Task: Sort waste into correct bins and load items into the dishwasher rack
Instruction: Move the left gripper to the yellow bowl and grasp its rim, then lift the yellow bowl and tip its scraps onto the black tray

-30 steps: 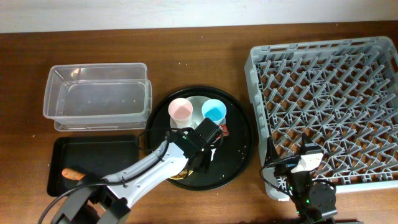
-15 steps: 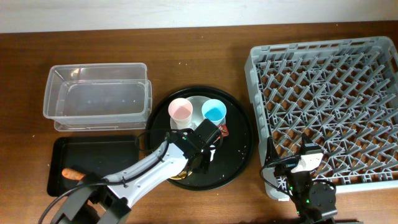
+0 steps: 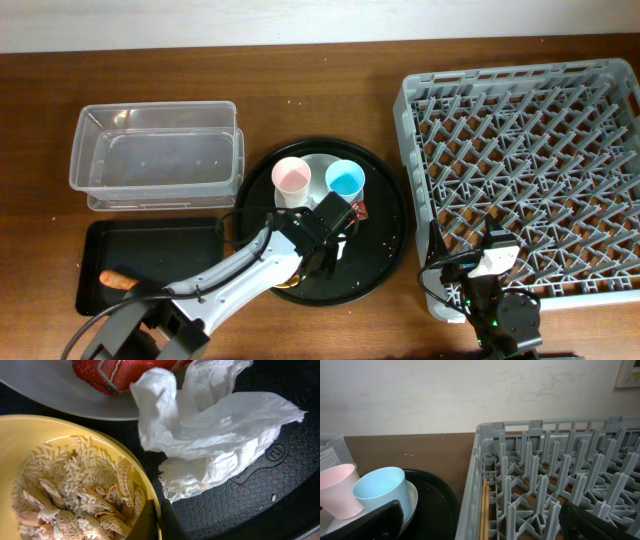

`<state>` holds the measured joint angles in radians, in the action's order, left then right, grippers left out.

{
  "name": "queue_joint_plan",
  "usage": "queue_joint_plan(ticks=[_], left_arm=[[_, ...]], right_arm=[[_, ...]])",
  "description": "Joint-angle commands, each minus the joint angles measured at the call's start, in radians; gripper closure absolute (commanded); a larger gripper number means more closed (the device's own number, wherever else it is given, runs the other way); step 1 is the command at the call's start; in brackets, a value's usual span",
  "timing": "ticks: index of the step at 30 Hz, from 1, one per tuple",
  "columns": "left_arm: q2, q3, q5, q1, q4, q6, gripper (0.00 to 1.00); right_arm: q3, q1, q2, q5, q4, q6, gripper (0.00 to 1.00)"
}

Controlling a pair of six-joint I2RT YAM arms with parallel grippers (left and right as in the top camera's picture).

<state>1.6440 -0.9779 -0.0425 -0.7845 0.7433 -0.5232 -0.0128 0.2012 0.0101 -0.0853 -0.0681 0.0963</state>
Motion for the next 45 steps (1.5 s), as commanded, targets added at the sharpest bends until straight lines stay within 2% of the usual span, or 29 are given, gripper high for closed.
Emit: queue_joint_plan(ticks=[1,9,11,15,32,37,41,42,45], left_arm=[[0.011,0.002,0.009,0.0,0.002,-0.003,0.99],[-0.053,-0.072,0.025,0.038,0.097,-0.002,0.99],[-0.088,-0.074,0.072,0.072,0.114,0.037,1.0],[-0.179,-0.074,0.257,0.172,0.121,0.122,1.0],[-0.433,-0.074,0.294,0.597,0.224,0.242,1.0],[-0.473,-0.065,0.381,0.724,0.24,0.298,1.0],[-0.492,-0.035,0.56,0.838,0.239,0.406,1.0],[-0.492,-0.025,0.681,0.918,0.239,0.478,1.0],[-0.492,0.005,0.857,1.021,0.239,0.597,1.0]], right_arm=[[0.007,-0.006,-0.003,0.002,-0.005,-0.007,0.02],[0.007,-0.006,-0.003,0.002,-0.005,-0.007,0.02],[0.007,-0.006,-0.003,0.002,-0.005,-0.007,0.02],[0.007,-0.006,-0.003,0.003,-0.005,-0.007,0.02],[0.007,-0.006,-0.003,0.003,-0.005,-0.007,0.02],[0.007,-0.006,-0.003,0.002,-0.005,-0.007,0.02],[0.007,-0.006,-0.003,0.003,-0.005,-0.007,0.02],[0.007,-0.006,-0.003,0.003,-0.005,-0.007,0.02],[0.007,-0.006,-0.003,0.002,-0.005,-0.007,0.02]])
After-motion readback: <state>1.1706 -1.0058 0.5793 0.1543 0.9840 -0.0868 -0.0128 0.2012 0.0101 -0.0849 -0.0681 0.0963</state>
